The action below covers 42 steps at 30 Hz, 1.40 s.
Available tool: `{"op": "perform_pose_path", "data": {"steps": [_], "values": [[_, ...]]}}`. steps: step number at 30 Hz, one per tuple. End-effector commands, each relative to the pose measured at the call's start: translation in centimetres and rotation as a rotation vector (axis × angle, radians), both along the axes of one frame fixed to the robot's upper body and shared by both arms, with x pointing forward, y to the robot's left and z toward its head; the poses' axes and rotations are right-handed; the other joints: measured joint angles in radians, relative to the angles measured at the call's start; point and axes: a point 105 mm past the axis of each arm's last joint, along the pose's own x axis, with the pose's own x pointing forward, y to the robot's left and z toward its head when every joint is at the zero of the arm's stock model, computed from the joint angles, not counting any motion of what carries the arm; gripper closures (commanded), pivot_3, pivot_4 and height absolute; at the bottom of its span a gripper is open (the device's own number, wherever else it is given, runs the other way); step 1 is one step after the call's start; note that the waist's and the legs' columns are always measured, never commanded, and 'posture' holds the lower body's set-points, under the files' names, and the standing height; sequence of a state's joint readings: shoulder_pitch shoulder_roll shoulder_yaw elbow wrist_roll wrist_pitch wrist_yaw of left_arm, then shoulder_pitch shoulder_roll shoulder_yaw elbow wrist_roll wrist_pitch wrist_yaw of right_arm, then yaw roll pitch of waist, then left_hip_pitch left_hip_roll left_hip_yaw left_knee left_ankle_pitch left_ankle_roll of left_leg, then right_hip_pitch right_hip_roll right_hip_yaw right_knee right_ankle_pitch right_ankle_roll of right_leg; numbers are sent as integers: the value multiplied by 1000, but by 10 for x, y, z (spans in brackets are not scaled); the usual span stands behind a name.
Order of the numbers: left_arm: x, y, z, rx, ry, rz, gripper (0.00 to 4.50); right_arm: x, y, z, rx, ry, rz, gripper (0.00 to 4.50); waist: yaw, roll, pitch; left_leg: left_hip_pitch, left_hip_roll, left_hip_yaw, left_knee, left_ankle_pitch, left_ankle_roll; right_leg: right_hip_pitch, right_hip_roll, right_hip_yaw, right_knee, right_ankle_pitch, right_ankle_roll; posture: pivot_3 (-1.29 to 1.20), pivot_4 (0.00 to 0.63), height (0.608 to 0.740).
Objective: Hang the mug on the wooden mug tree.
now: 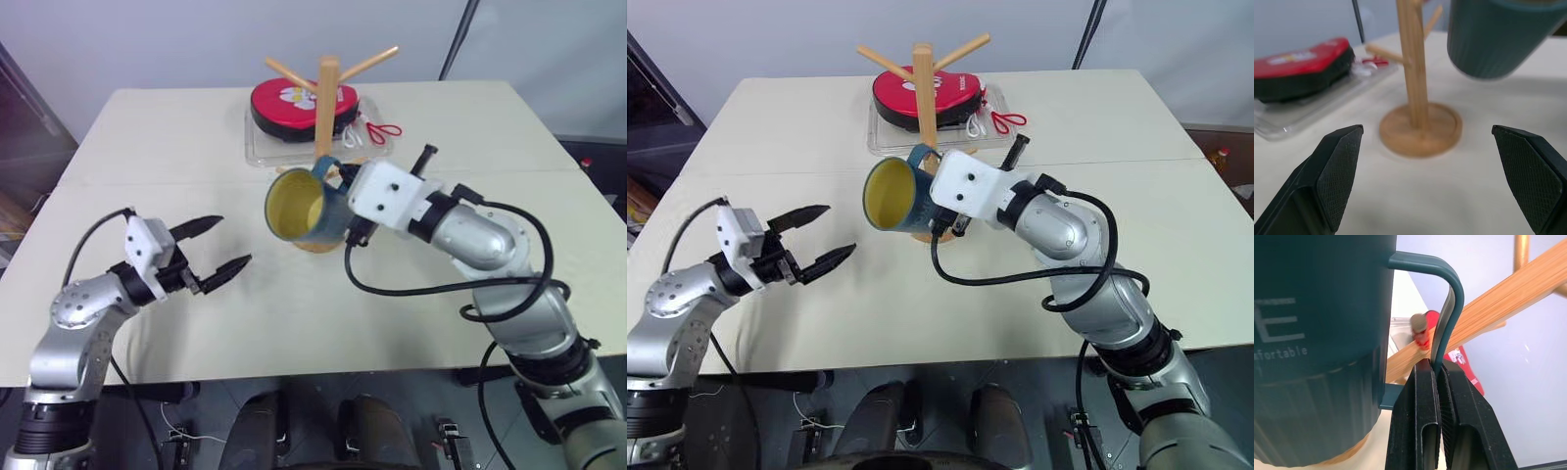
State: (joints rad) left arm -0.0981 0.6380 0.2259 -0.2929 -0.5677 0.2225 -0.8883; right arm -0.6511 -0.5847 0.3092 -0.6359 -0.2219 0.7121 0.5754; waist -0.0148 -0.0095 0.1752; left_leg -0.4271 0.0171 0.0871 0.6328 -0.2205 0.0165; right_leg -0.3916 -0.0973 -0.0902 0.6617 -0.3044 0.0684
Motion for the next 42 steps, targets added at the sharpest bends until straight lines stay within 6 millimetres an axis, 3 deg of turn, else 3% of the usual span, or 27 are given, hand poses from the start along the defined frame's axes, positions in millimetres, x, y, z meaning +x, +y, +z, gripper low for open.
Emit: {"op": "perform_pose_path", "data": {"steps": [1,20,24,29,33,36,39,42], "values": [[-7,-3,23,-10,-49,-31,0,3,2,13,13,-56,-7,4447,0,0,0,0,0,0,0,0,0,0,0,0,0,0,0,0,150,740],[-9,-9,28,-10,-60,-34,0,24,5,0,-13,1,-74,4447,0,0,0,0,0,0,0,0,0,0,0,0,0,0,0,0,150,740],[-8,-9,28,-12,-62,-31,0,23,6,3,-5,-9,-67,2984,0,0,0,0,0,0,0,0,0,0,0,0,0,0,0,0,150,740],[-7,-8,28,-13,-60,-25,0,18,5,17,-39,-88,-49,452,-1,0,0,0,0,0,0,0,0,0,1,0,1,0,0,0,150,740],[0,-3,24,-31,-34,24,0,-2,-4,35,19,-106,61,452,3,0,0,0,0,1,0,0,0,0,0,0,0,0,0,0,150,740],[8,7,12,-42,6,109,0,-14,-14,36,113,-36,124,452,3,-1,0,0,0,0,0,0,0,0,0,0,0,0,0,0,150,740],[17,21,-3,-64,39,223,0,-18,-36,22,261,114,143,452,3,-2,0,1,0,0,0,0,0,2,0,0,0,0,0,0,150,740],[25,40,-19,-94,72,346,0,-14,-68,-15,373,244,76,452,4,-3,-1,1,0,0,0,0,0,3,0,0,0,0,0,0,150,740]]}}
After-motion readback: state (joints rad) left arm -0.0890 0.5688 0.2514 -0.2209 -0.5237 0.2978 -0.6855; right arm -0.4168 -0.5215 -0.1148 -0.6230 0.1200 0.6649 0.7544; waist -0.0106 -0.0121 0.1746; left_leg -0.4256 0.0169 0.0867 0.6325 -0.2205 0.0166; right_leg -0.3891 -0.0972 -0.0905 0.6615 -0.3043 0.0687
